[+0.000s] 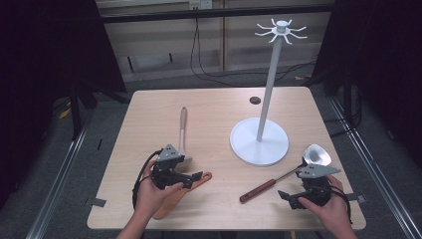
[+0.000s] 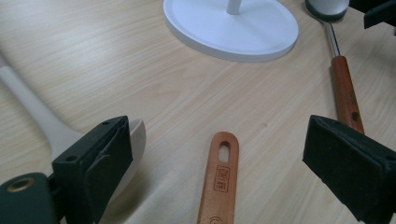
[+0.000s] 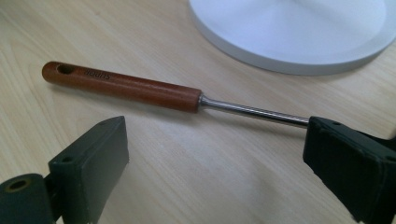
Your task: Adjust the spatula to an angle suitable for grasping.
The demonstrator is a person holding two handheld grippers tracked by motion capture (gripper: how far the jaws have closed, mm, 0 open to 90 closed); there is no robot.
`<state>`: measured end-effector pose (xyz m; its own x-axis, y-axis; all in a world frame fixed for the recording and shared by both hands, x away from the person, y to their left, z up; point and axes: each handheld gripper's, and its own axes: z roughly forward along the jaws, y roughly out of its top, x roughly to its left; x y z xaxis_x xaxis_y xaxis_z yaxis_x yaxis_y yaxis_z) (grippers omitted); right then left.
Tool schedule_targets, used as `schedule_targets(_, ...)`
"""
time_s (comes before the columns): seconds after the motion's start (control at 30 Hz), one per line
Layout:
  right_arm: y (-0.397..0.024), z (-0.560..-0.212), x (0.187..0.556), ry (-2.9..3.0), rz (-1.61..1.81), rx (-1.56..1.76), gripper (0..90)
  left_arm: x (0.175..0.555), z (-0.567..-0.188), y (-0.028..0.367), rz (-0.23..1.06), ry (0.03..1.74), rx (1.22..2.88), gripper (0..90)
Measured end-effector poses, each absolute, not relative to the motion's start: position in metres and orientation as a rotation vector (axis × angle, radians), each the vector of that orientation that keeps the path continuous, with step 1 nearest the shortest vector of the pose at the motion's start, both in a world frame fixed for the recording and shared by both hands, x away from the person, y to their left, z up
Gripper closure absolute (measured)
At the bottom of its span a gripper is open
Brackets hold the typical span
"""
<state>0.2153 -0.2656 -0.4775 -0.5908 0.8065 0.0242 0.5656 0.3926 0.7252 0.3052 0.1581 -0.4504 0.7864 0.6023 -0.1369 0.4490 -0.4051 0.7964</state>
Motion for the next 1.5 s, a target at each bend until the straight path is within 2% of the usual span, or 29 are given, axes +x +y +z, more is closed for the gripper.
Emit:
schedule_targets(0.23,-0.261,-0.478,0.218,2.332,1.014,1.143,10.6,0.306,-0.451,0.161,0.210,0.777,2.062,8.1)
schedule_targets(0.33,-0.264,-0.477,0.216,2.318,1.036,1.154,15.9,0.307,-0.453,0.161,0.205,0.786,2.046,8.2)
schedule_targets(0.37,-0.266,-0.475,0.214,2.296,1.043,1.151,27.0,0.307,-0.452,0.160,0.206,0.795,2.047,8.2)
schedule_targets(0.43,-0.267,-0.473,0.213,2.276,1.074,1.142,40.2,0.308,-0.452,0.160,0.208,0.789,2.041,8.3)
schedule_targets(0.5,-0.268,-0.470,0.212,2.266,1.050,1.150,60.1,0.308,-0.452,0.160,0.209,0.790,2.040,8.6)
schedule_targets(0.53,-0.267,-0.470,0.212,2.260,1.045,1.127,66.1,0.309,-0.453,0.160,0.202,0.792,2.036,8.7)
schedule_targets(0.57,-0.267,-0.470,0.212,2.260,1.045,1.127,66.1,0.309,-0.453,0.160,0.202,0.792,2.036,8.7)
schedule_targets(0.6,-0.263,-0.471,0.212,2.272,1.054,1.094,78.5,0.310,-0.453,0.160,0.205,0.790,2.041,8.8)
schedule_targets(0.7,-0.256,-0.473,0.213,2.307,1.041,1.069,88.2,0.310,-0.453,0.160,0.208,0.798,2.034,9.0)
schedule_targets(1.2,-0.246,-0.487,0.233,2.346,0.935,1.102,90.0,0.307,-0.453,0.169,0.229,0.825,2.020,9.1)
schedule_targets(1.5,-0.237,-0.488,0.242,2.355,0.988,1.105,90.0,0.306,-0.456,0.171,0.231,0.833,2.033,9.2)
